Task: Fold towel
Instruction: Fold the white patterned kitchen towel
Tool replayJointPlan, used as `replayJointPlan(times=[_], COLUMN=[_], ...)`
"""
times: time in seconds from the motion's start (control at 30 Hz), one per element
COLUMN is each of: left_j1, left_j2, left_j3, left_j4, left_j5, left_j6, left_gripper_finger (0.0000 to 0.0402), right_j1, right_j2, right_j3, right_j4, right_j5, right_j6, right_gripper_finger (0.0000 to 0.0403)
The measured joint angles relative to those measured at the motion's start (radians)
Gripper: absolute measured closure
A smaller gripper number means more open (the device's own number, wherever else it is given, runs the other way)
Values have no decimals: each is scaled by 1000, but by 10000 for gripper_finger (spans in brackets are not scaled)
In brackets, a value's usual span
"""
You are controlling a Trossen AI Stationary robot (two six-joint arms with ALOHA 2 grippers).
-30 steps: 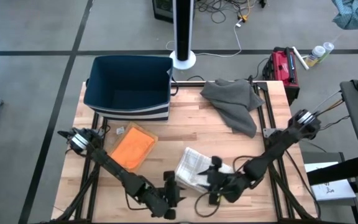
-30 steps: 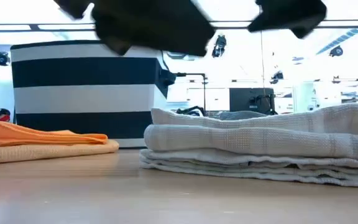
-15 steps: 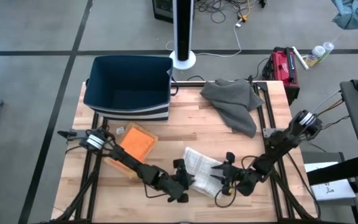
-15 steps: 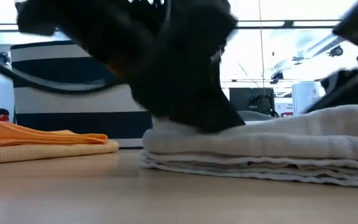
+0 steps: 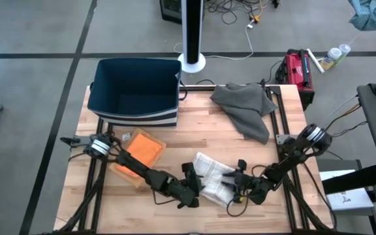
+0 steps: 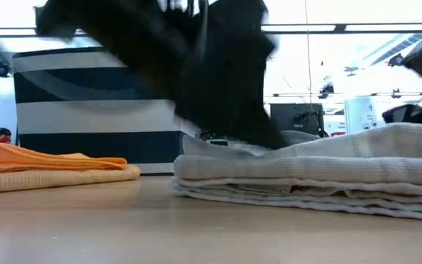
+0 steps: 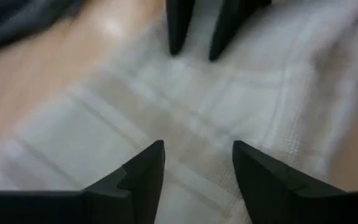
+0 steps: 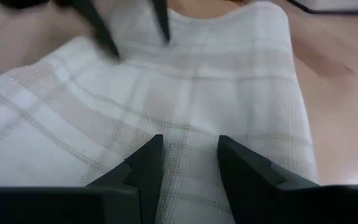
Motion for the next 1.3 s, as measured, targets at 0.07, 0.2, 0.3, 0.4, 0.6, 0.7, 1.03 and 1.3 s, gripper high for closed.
replayJointPlan(times=[0.07,0.2,0.3,0.4,0.6,0.7,1.03,1.3], left_j1=[6,79,155,214,250,248,235,117], left_j2=[-52,-108,-93,-77,-54,-56,-108,-199], left_j3=[0,1,-9,-34,-131,-164,-121,-29], left_j4=[1,5,-10,2,85,122,56,-152], left_j5=[3,95,157,196,229,231,212,206], left_j6=[32,60,69,76,52,20,89,60], left_gripper_finger=[212,211,221,234,250,250,251,251], right_j1=[4,8,9,6,6,5,-1,-78], right_j2=[-53,-143,-156,-119,69,126,16,26], right_j3=[0,25,54,82,132,157,163,161], right_j4=[-5,10,8,13,94,139,130,139], right_j5=[-10,-19,-78,-133,-229,-289,-323,-336], right_j6=[-52,-173,-254,-267,-244,-247,-359,-395], right_gripper_finger=[258,266,273,279,289,293,292,286])
